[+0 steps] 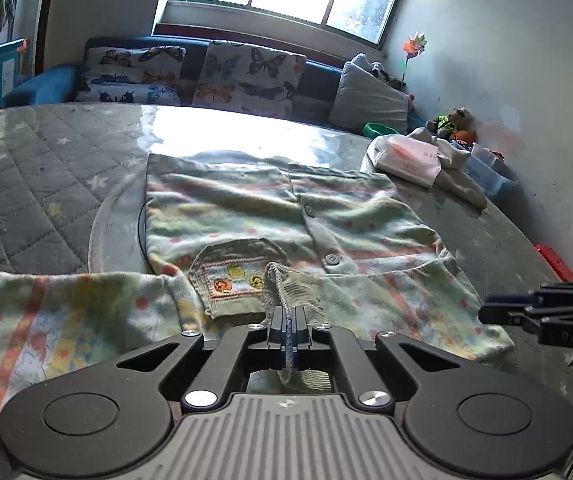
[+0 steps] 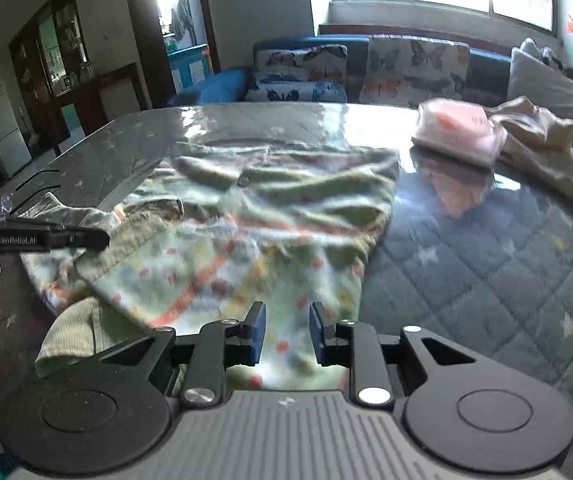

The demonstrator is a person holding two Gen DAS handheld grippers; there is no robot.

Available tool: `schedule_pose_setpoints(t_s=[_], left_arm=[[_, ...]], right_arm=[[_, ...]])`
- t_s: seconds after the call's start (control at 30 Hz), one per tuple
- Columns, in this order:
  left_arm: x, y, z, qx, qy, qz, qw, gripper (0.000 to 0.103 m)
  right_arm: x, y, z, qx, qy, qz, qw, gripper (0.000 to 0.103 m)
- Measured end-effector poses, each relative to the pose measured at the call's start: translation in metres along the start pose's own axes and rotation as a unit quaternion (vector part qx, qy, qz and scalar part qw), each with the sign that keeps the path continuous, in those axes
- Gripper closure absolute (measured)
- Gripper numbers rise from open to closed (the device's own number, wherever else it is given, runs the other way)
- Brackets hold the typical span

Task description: Fold clothes

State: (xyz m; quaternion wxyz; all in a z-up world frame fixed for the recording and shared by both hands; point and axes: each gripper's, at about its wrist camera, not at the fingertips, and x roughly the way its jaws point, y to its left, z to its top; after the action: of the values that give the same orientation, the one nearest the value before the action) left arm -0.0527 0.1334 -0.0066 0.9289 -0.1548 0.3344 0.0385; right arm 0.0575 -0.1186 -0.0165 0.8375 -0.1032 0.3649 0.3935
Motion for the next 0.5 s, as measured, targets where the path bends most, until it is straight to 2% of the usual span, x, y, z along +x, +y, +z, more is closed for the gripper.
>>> schedule_pose_setpoints(t_s=[0.1,0.13,0.17,0.33,0.4,0.5], left_arm=[[-0.001,0.004,-0.001,-0.006,0.002,0.001,1.0,0.094],[-0.006,0.007,-0.001,-0.007,-0.003,0.005,1.0,0.087],[-0.013,0.013,-0.001,-0.013,-0.01,0.014,0.9998,0.079],[-0.046,0.046,-0.003,-0.043,-0.047,0.064,0.9959,0.068],[-0.06,0.067,-0.005,-0.069,-0.064,0.109,0.9896,0.065],[-0.079,0.101,-0.009,-0.115,-0.084,0.18,0.9732,0.064]], right_arm=[[0.013,0.001,0.003,-0.005,0.009,-0.003,1.0,0.078],[0.018,0.001,0.003,-0.006,0.016,-0.004,1.0,0.078],[0.018,0.001,0.002,-0.007,0.018,-0.003,1.0,0.078],[0.013,0.015,0.009,-0.02,0.009,0.006,1.0,0.071],[0.013,0.022,0.01,-0.03,0.007,0.01,0.999,0.065],[0.017,0.026,0.011,-0.031,0.01,0.015,0.999,0.065]])
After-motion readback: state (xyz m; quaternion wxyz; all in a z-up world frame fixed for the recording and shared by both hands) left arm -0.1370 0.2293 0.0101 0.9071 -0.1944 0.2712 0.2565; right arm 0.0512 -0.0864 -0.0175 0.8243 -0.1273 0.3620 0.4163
